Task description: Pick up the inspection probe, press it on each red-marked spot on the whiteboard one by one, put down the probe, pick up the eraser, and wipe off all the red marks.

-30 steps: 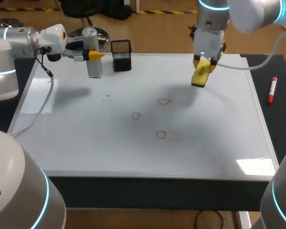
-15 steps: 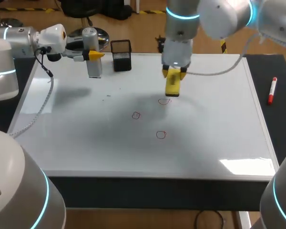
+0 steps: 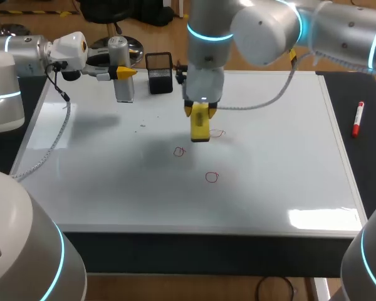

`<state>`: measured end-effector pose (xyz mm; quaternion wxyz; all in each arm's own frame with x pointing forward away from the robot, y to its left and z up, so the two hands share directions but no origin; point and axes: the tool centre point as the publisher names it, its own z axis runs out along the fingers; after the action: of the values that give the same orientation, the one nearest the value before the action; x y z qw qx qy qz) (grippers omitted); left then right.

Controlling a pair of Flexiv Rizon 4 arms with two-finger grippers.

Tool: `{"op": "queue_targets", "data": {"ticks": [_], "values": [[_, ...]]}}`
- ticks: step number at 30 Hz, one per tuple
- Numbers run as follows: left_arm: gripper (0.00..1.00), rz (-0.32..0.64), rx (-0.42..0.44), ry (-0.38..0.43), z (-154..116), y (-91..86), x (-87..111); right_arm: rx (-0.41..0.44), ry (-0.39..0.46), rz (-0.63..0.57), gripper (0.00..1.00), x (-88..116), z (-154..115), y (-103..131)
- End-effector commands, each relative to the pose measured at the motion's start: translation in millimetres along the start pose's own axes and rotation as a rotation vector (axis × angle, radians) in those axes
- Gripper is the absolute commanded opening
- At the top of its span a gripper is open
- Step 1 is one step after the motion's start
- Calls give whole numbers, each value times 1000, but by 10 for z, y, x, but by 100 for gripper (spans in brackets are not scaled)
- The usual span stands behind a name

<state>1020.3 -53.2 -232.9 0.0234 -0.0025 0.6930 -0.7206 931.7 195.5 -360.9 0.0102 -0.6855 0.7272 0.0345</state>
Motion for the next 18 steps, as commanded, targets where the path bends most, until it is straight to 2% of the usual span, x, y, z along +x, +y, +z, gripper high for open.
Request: {"op": "queue_targets", "data": {"ticks": [1,8,18], "values": [[0,0,-1,1,3,-12,-4,-8,24,-32,0,-183,138,27],[0,0,-1,1,3,-12,-4,-27,21,-86,0,-435,271,130],[0,0,-1,1,3,-12,-4,-24,0,-120,0,-654,398,235]]}}
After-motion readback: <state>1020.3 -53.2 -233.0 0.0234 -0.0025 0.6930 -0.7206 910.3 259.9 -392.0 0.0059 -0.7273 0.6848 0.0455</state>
